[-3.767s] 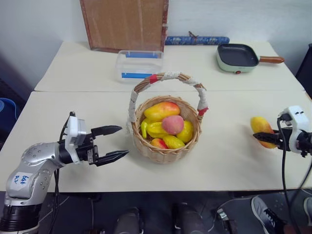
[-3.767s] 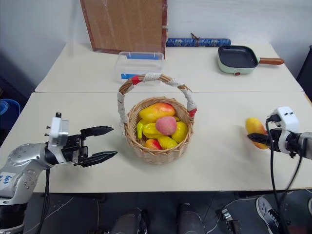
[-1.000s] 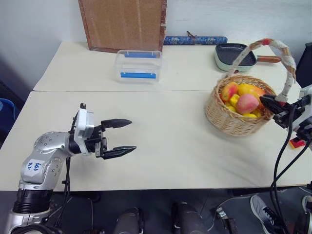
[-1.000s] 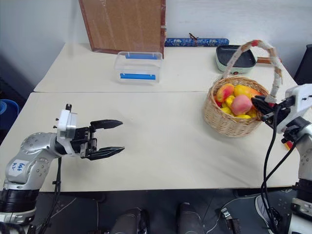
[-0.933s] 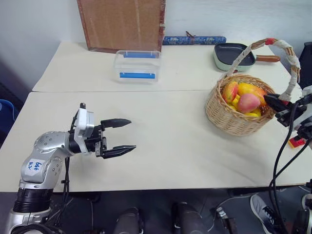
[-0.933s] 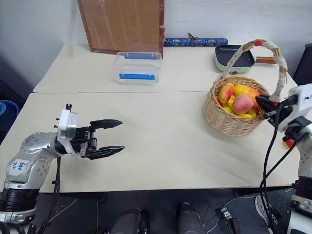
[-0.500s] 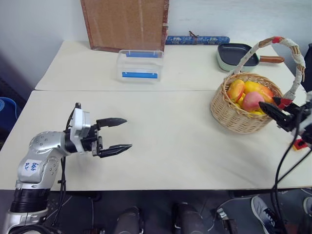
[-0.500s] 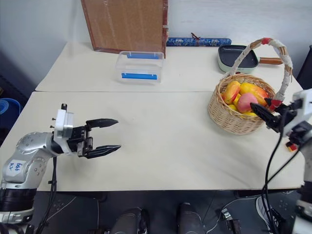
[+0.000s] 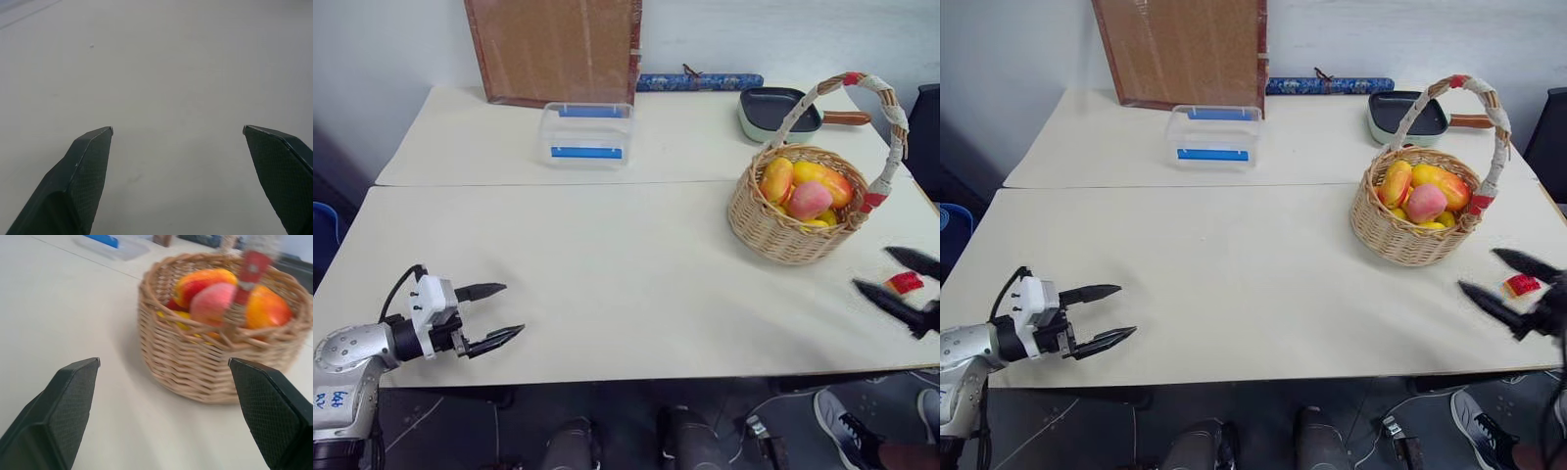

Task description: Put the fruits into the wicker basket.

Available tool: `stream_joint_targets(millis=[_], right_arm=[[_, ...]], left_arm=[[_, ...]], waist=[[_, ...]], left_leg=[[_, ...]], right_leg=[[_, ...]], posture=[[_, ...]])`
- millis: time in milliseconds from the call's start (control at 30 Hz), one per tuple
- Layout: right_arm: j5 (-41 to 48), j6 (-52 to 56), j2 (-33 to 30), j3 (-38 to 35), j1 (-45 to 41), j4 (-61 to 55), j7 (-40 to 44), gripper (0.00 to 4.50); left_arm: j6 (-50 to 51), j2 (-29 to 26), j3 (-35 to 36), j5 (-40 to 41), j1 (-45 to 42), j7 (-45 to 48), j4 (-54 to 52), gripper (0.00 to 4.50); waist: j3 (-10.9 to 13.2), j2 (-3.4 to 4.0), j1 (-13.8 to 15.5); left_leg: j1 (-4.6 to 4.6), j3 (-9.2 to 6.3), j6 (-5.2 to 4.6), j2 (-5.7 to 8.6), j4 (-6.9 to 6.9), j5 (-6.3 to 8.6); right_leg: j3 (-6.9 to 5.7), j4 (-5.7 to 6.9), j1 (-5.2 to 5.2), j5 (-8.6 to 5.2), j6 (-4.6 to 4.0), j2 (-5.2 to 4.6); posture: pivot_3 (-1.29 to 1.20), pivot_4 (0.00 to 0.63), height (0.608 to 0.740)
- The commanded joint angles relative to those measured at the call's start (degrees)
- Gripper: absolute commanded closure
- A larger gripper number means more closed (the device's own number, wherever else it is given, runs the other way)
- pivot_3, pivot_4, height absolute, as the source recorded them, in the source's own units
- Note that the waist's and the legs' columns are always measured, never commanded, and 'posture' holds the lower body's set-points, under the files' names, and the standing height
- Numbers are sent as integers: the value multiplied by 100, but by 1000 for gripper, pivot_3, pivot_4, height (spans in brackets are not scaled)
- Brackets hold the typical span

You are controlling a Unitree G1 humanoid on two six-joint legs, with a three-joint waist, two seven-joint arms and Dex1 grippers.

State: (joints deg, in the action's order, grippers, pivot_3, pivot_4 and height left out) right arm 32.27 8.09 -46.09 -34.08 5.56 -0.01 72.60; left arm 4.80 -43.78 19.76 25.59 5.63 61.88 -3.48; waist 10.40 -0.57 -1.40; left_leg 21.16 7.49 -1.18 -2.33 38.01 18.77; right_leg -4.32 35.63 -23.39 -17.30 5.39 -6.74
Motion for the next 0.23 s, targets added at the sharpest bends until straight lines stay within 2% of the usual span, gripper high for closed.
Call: stream_joint_targets(millis=[33,233], right_arm=[[-358,-909,344,1108,85,-367,662,100],[-814,-1727,1224,2226,-877,137,297,100]], left_arm=[[-18,114,16,16,268,-248,-766,0],[-20,461,42,-133,655,-861,-1565,0]], waist=[[-1,-1,-12],[1,2,-25]], left_leg=[[-1,-5,9,-4,-1,3],[-5,1,22,-3,6,2]], right_leg=[[-4,2,0,0,0,3],[-9,21,-8,1,0,5]], posture=[[0,150,740],[0,150,740]])
